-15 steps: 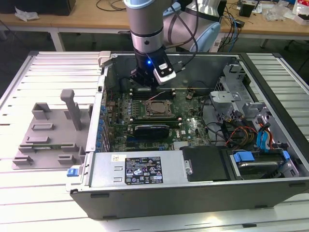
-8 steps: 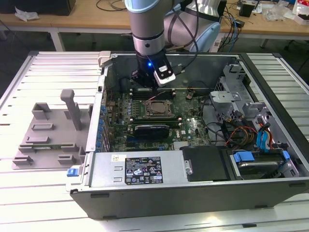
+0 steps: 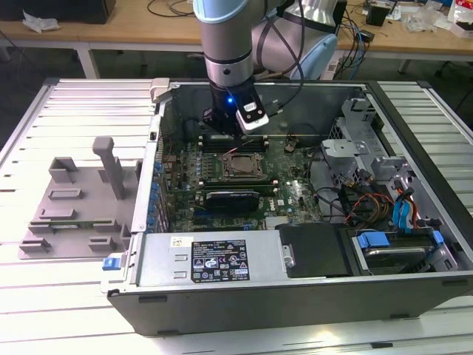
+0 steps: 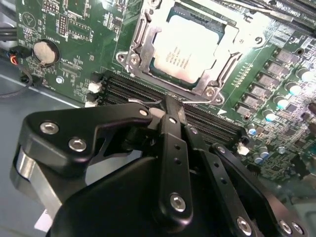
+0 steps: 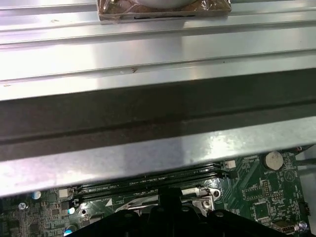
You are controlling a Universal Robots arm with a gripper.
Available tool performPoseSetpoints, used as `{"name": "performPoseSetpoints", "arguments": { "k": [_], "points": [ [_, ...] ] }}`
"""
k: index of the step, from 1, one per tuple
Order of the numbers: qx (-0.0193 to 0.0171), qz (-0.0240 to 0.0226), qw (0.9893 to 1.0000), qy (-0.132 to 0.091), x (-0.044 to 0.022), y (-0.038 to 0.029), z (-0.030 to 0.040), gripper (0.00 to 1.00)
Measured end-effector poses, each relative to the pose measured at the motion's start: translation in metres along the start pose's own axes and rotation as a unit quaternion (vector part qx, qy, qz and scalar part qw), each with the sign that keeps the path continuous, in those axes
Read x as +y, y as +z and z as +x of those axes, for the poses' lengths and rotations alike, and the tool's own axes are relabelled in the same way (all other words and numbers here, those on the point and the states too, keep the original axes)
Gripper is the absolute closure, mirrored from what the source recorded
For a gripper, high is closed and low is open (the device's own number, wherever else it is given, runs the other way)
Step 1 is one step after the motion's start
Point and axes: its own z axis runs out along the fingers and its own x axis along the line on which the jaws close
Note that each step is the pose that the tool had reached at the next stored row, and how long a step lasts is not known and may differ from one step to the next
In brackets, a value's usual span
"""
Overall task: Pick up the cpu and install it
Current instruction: 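Install the first cpu locking lever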
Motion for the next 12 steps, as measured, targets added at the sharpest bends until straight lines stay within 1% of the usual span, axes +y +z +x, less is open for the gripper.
{"name": "performPoseSetpoints", "arguments": {
  "k": [1,3,7,10,12],
  "points": [
    [-0.0005,0.0001,1.0,0.002,0.0,0.0008,0.0,0.89],
    [-0.0018,0.0018,0.9999,0.014,-0.0001,0.0016,0.0002,0.89],
    [-0.0047,0.005,0.9993,0.038,0.0003,0.0042,-0.0005,0.89],
    [-0.0061,0.0063,0.9988,0.048,0.001,0.0055,-0.0014,0.89],
    [-0.0067,0.0071,0.9985,0.054,0.003,0.0066,-0.0014,0.89]
  ]
}}
